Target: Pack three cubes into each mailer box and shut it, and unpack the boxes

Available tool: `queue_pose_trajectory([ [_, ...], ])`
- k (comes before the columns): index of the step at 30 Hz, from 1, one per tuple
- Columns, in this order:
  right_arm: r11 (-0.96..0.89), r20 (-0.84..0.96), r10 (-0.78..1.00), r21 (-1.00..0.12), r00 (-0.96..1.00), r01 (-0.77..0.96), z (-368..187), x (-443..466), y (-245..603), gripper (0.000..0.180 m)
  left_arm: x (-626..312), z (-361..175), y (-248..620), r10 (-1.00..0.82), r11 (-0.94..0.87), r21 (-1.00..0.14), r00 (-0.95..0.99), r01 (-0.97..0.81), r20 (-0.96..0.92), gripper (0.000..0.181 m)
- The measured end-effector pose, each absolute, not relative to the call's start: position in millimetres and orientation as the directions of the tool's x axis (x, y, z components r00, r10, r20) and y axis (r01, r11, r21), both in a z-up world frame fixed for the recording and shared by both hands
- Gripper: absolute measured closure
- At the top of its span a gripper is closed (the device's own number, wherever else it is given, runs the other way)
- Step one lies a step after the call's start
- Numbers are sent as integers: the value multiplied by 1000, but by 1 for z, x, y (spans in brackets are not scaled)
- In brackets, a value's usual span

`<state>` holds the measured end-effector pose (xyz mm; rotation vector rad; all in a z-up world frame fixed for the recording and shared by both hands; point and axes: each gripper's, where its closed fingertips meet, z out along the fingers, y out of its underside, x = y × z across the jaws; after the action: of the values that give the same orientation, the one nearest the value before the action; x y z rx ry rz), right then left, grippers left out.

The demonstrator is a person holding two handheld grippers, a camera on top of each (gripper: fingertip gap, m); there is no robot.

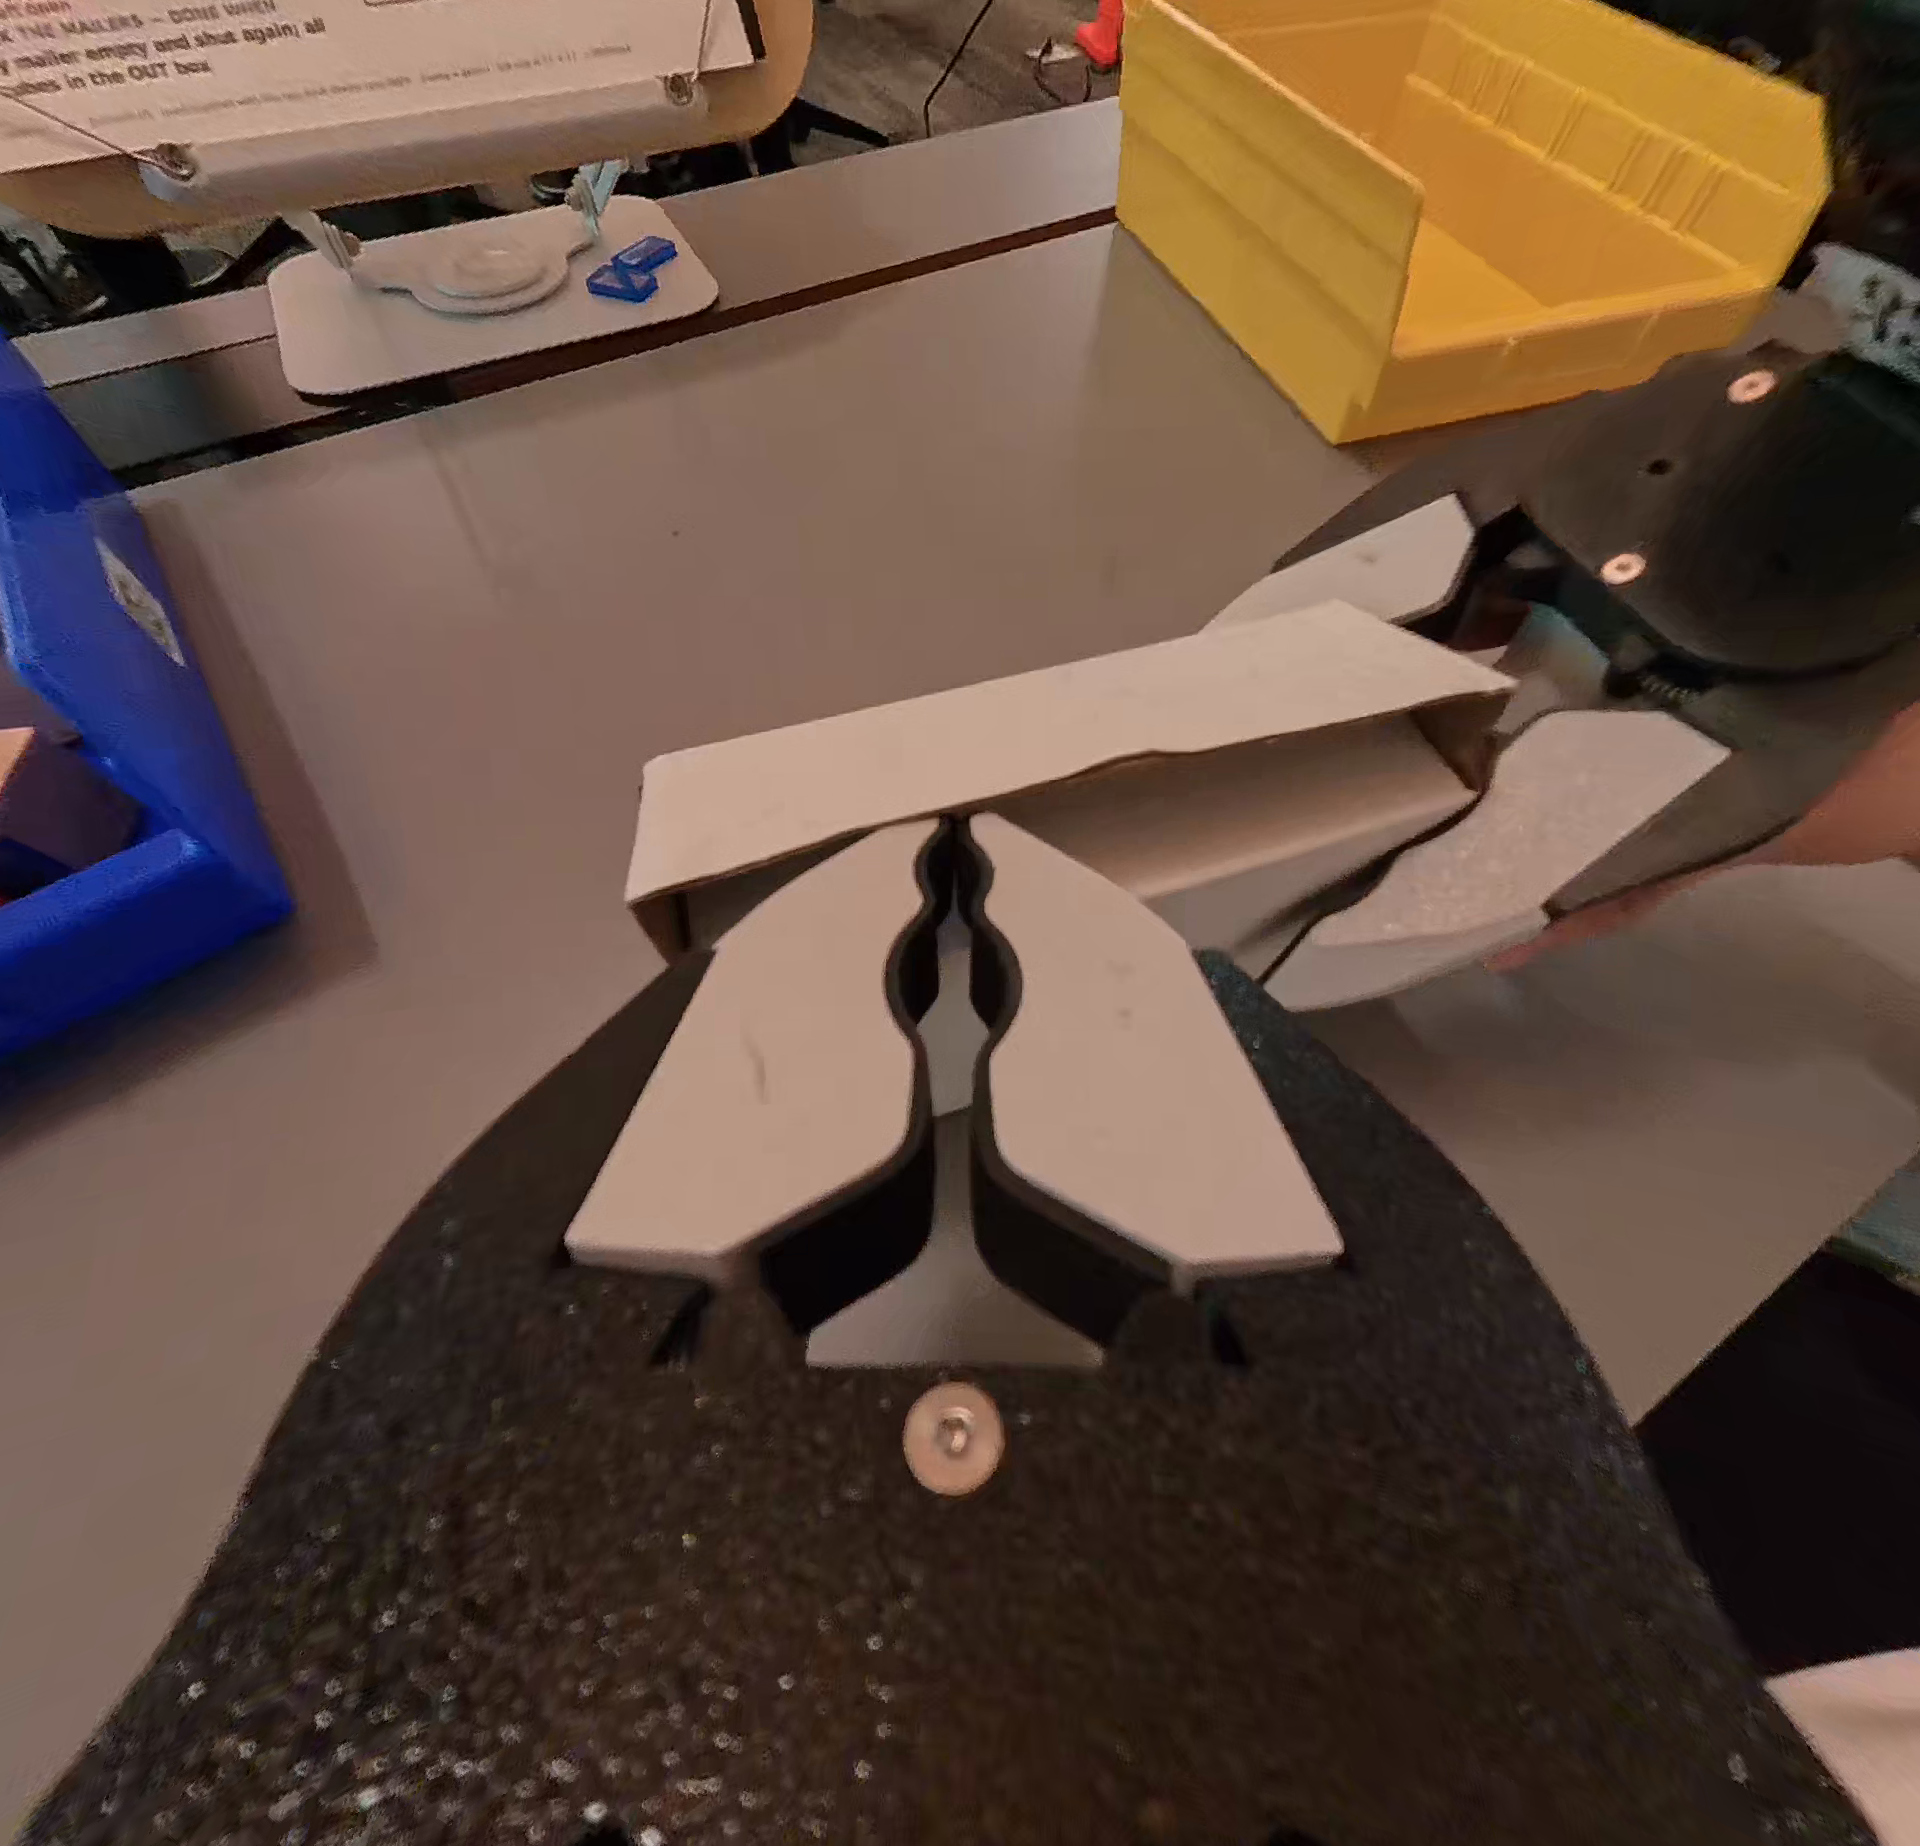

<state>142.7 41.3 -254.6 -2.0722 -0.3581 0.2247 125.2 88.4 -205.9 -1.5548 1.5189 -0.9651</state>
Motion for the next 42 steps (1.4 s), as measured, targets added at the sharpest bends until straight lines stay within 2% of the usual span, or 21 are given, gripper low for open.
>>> queue_pose_trajectory([
  [2, -472, -1, 345, -865, 939, 172, -255, 142, 41, 105, 128, -200, 82, -994, -101, -914, 8, -394, 106, 181],
  [6, -459, 49, 379, -857, 924, 234, -254, 135, 44, 105, 133, -176, 87, -902, -421, -868, 23, -262, 431, 181],
  [8, -502, 71, 351, -828, 934, 251, -256, 136, 45, 105, 134, -180, 89, -946, -317, -901, 27, -296, 324, 181],
  [11, -505, 47, 333, -834, 942, 220, -256, 137, 46, 105, 129, -201, 66, -983, -94, -901, -104, -424, 151, 181],
  [14, -489, 16, 335, -851, 942, 188, -254, 141, 45, 101, 130, -208, 66, -987, 143, -907, -124, -396, -101, 181],
  [17, -385, -32, 303, -918, 953, 92, -221, 147, 39, 96, 130, -208, 66, -976, 220, -886, -101, -409, -196, 181],
  [19, -281, -61, 309, -959, 949, 30, -187, 146, 34, 99, 131, -209, 67, -969, 247, -880, -93, -406, -230, 181],
  [20, -260, -50, 293, -965, 955, 29, -177, 149, 33, 107, 132, -209, 67, -966, 257, -875, -90, -409, -242, 181],
  [23, -302, 62, 181, -946, 982, 115, -174, 164, 41, 125, 132, -209, 67, -948, 314, -850, -97, -423, -302, 181],
  [24, -318, 86, 198, -937, 976, 147, -176, 162, 44, 137, 132, -209, 67, -941, 333, -841, -102, -426, -322, 181],
  [25, -331, 95, 252, -927, 963, 178, -178, 154, 46, 161, 131, -209, 67, -936, 347, -834, -104, -428, -336, 181],
  [26, -344, 102, 258, -920, 961, 190, -177, 152, 47, 174, 130, -209, 66, -933, 355, -833, -108, -425, -343, 181],
  [29, -411, 150, 233, -880, 961, 237, -176, 155, 49, 175, 126, -209, 64, -934, 353, -847, -96, -398, -344, 181],
  [36, -422, 29, 132, -903, 991, 82, -165, 166, 48, 176, 112, -209, 53, -937, 349, -845, -166, -405, -307, 181],
  [40, -377, 80, 172, -915, 982, 141, -145, 159, 42, 176, 86, -220, 34, -929, 355, -827, -266, -436, -258, 181],
  [42, -345, 122, 245, -916, 962, 204, -136, 146, 38, 176, 84, -206, 33, -933, 343, -873, -235, -348, -273, 181],
])
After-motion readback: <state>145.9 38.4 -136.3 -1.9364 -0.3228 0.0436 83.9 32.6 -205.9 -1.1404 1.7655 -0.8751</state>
